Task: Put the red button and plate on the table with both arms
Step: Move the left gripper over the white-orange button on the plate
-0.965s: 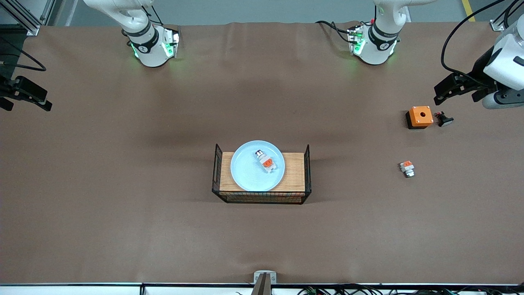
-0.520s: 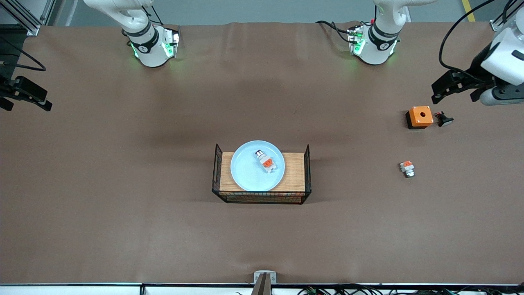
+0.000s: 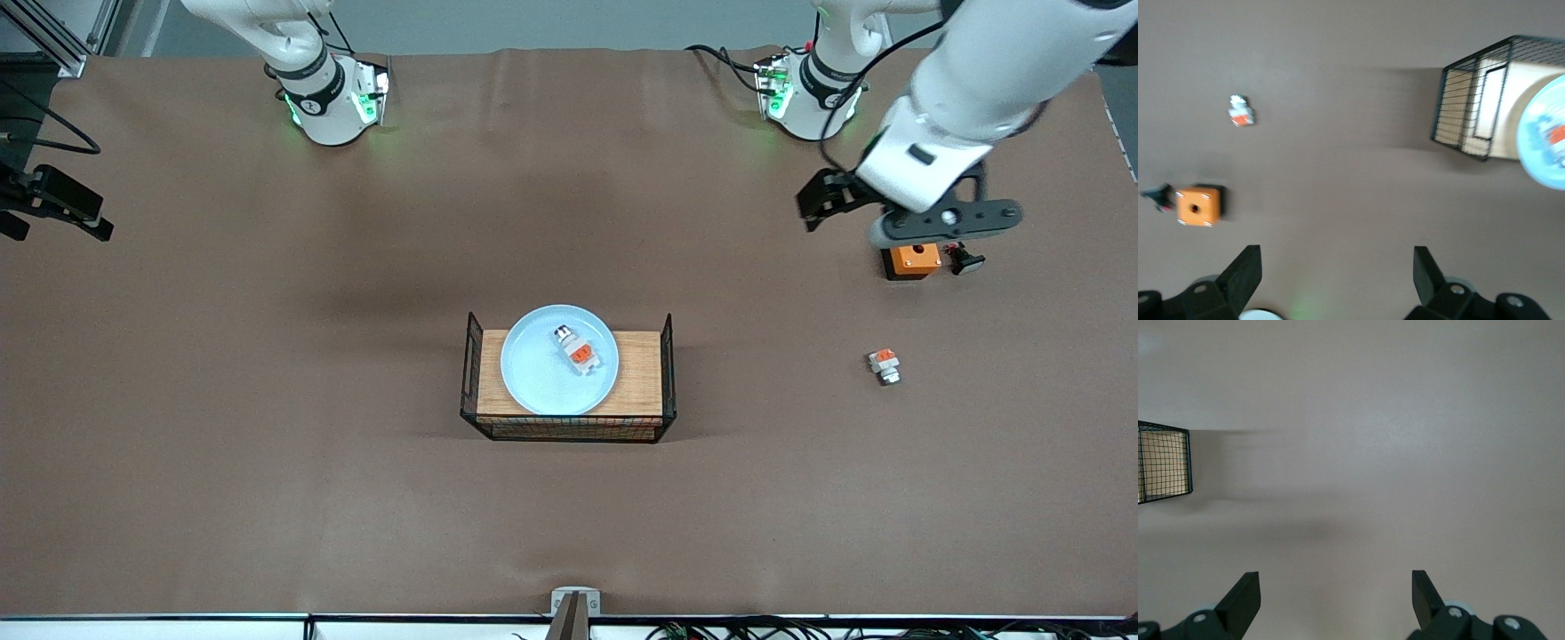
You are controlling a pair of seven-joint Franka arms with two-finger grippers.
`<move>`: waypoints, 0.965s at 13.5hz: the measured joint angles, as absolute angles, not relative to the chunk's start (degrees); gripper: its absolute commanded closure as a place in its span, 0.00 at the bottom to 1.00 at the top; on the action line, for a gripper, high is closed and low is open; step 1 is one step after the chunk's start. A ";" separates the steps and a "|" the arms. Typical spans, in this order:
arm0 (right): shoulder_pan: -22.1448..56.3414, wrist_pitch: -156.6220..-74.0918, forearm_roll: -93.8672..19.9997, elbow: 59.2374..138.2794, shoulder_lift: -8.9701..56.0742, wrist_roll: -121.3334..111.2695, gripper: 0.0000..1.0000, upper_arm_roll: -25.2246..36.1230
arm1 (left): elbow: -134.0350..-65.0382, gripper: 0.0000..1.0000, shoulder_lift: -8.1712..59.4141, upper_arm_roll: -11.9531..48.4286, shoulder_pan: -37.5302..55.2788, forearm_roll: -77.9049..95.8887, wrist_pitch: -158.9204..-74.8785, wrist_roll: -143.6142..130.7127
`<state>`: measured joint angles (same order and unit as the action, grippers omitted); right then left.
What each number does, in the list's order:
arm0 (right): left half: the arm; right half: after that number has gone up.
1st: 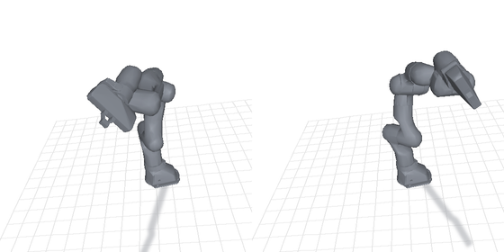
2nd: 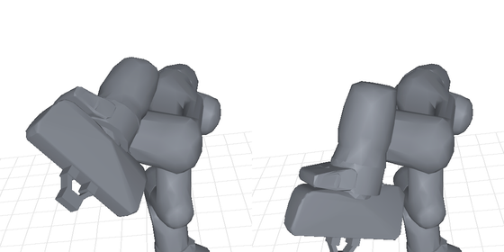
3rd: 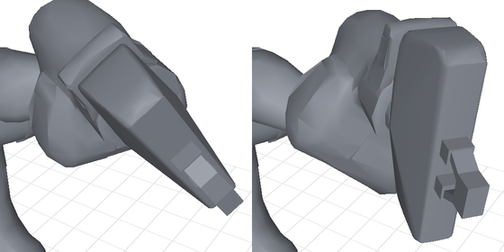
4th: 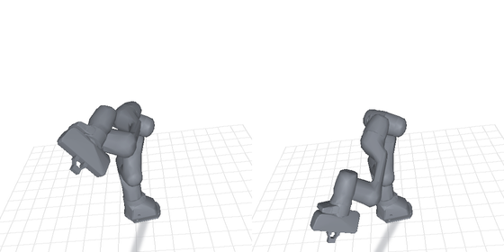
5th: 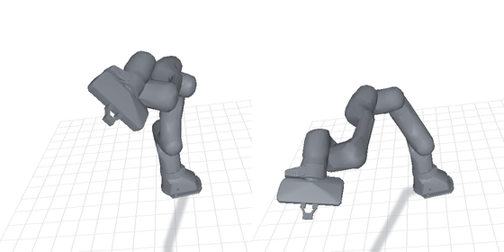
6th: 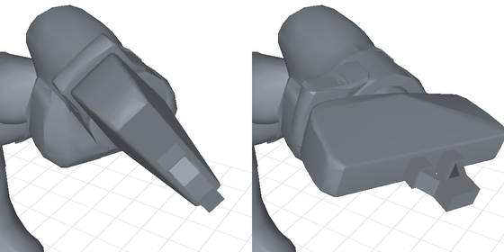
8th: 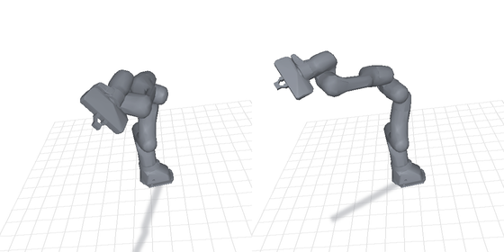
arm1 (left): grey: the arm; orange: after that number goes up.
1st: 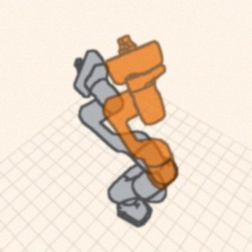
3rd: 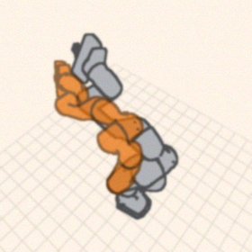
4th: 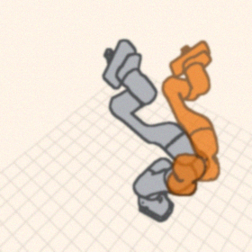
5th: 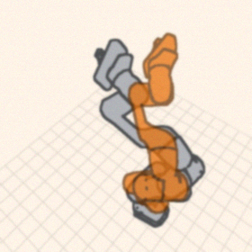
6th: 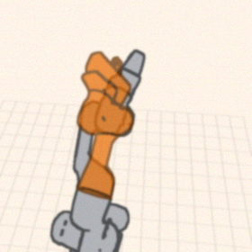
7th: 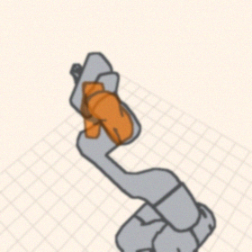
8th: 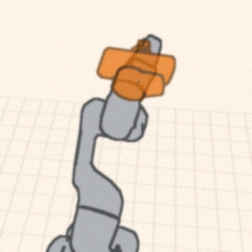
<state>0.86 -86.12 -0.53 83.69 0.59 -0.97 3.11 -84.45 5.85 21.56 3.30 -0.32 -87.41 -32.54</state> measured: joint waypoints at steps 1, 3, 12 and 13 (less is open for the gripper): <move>0.87 -86.12 -0.56 83.69 0.60 -0.97 0.00 3.08 | -82.87 0.00 8.12 21.96 4.94 -0.32 -88.22 -36.76; 0.97 -86.13 -0.59 83.69 0.67 -0.97 0.00 2.81 | -79.72 0.00 13.22 22.08 8.75 -0.32 -92.46 -45.47; 4.98 -86.60 -0.59 83.69 3.39 -0.96 0.00 2.17 | -73.78 0.12 28.35 16.60 25.07 -1.17 -109.67 -68.78; 5.76 -86.55 -0.58 83.69 3.48 -0.95 0.00 2.16 | -73.70 0.12 29.95 13.34 28.33 -1.18 -111.33 -70.12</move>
